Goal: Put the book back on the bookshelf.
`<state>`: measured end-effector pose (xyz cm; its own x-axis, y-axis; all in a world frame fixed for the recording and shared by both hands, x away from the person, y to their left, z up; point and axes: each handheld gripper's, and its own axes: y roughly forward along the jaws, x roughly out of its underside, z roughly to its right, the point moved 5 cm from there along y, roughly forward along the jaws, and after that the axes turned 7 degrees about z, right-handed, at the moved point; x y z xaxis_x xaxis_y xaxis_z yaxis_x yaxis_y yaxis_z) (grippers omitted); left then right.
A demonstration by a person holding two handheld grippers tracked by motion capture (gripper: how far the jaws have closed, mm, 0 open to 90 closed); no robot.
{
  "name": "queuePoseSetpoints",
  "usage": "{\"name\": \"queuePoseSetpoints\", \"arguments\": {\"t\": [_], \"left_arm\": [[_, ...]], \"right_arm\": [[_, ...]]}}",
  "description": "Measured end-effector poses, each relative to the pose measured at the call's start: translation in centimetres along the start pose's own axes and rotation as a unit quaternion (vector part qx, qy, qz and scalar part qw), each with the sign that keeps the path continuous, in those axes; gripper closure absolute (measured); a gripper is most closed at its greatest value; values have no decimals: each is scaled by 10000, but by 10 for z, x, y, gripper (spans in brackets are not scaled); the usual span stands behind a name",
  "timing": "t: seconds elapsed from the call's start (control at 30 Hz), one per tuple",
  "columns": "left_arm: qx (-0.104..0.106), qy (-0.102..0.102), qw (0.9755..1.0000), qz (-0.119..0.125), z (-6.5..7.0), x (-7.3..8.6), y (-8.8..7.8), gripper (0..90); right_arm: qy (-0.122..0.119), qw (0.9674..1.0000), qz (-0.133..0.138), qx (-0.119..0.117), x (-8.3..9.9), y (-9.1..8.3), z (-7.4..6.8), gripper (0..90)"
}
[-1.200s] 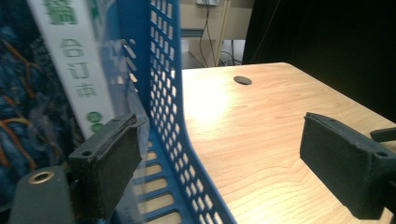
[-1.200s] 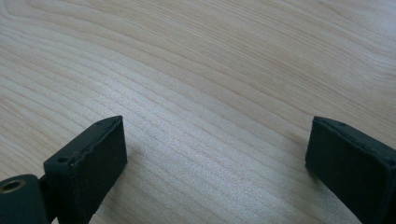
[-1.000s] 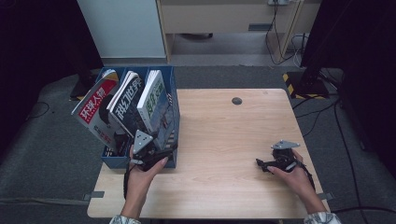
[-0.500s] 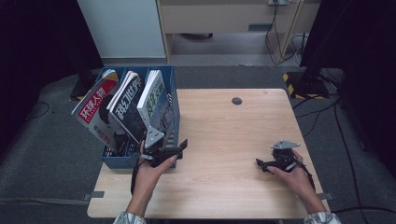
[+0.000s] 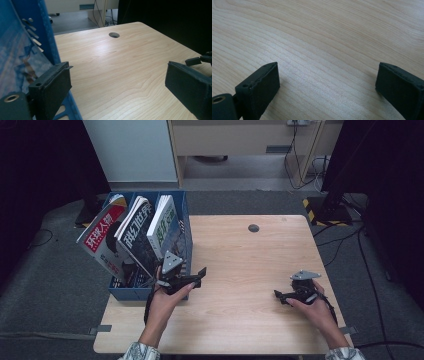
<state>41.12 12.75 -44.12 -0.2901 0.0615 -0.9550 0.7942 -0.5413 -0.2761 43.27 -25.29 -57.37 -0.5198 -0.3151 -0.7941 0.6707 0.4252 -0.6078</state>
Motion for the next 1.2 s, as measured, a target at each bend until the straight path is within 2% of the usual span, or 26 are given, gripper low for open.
{"name": "queuePoseSetpoints", "arguments": {"t": [0.07,0.23,0.5,0.87,1.2], "left_arm": [[-20,95,9999,-31,3,-3,3,62],[-33,122,9999,-67,7,-8,11,61],[113,235,9995,-190,23,-14,30,52],[313,368,9982,-355,44,-13,53,44],[468,430,9967,-497,54,-5,67,48]], "right_arm": [[4,10000,2,3,0,0,0,57],[-5,10000,-5,4,0,0,0,56],[-6,10000,-5,1,0,-1,0,56],[19,10000,-7,-5,1,-1,0,54],[33,10000,-20,-2,2,-3,1,51]]}}
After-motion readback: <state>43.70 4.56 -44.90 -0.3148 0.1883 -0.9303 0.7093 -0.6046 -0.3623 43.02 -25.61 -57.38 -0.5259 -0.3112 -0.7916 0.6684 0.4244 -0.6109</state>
